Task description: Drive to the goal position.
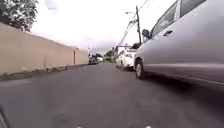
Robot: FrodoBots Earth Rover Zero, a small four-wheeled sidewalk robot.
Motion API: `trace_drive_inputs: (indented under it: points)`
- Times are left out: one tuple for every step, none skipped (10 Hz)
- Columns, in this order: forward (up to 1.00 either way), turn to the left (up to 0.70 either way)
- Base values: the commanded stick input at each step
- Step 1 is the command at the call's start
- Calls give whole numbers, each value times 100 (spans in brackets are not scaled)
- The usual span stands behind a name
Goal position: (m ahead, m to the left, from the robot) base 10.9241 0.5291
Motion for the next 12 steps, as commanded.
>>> trace_drive_inputs:
  points:
    - [100,2]
    - [100,20]
    - [100,32]
    - [100,16]
    - [100,2]
    - [100,1]
    - [100,0]
    - [100,0]
    - [100,0]
    - [100,0]
    - [100,0]
    - [100,0]
